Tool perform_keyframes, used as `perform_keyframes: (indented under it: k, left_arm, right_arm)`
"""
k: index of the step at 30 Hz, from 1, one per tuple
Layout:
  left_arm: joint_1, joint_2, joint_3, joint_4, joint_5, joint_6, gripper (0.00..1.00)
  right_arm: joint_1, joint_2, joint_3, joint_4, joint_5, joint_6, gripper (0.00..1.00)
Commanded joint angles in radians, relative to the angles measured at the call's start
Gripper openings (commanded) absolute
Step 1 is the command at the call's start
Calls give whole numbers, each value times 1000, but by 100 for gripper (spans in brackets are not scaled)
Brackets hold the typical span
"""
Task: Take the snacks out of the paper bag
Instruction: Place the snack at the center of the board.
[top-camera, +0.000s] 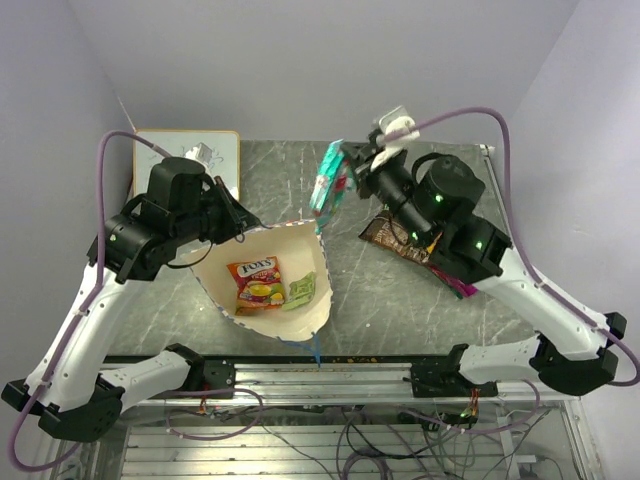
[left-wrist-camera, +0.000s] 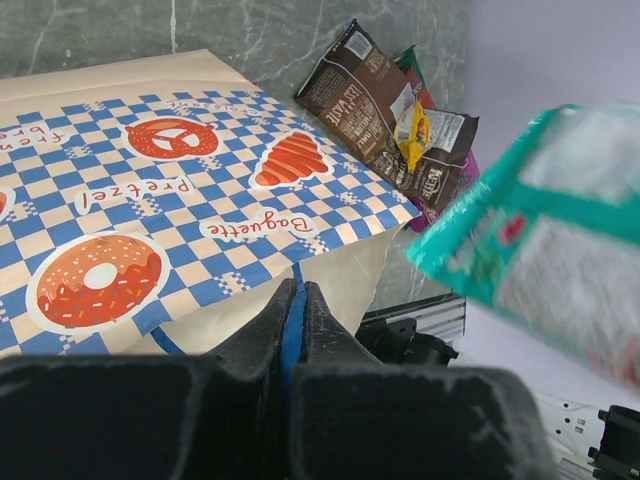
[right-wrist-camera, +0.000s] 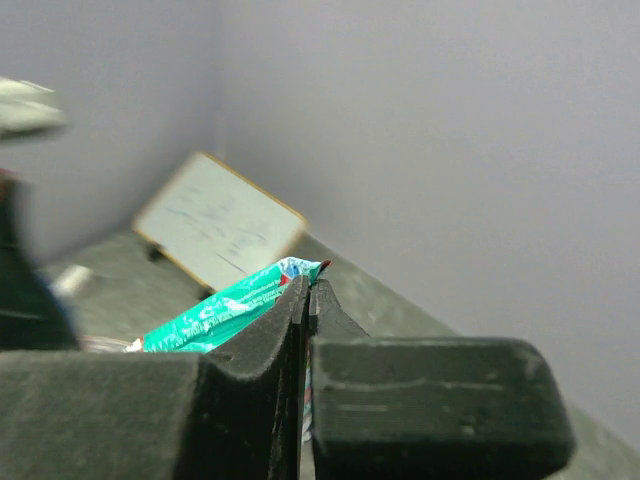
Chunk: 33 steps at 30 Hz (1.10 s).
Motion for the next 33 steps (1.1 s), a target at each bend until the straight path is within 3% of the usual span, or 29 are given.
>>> perform_keyframes:
  k: [1, 7, 18, 27, 33]
  left_arm:
    - [-6, 5, 47, -6, 22, 41, 7]
    - [-6, 4, 43, 7, 48, 51, 7]
    - [-6, 9, 29, 21, 82, 63, 7]
    - [-5, 9, 39, 16, 89, 64, 7]
    - [-6, 7, 49, 44, 124, 59, 7]
  right_arm:
    - [-182, -34, -87, -107, 140, 80, 0]
    - [-354, -131, -337, -119, 165, 86, 0]
    - [-507, -142, -463, -297, 339, 35, 0]
    - [-547, -207, -457, -435, 398, 20, 0]
    - [-602, -208, -507, -395, 427, -42, 0]
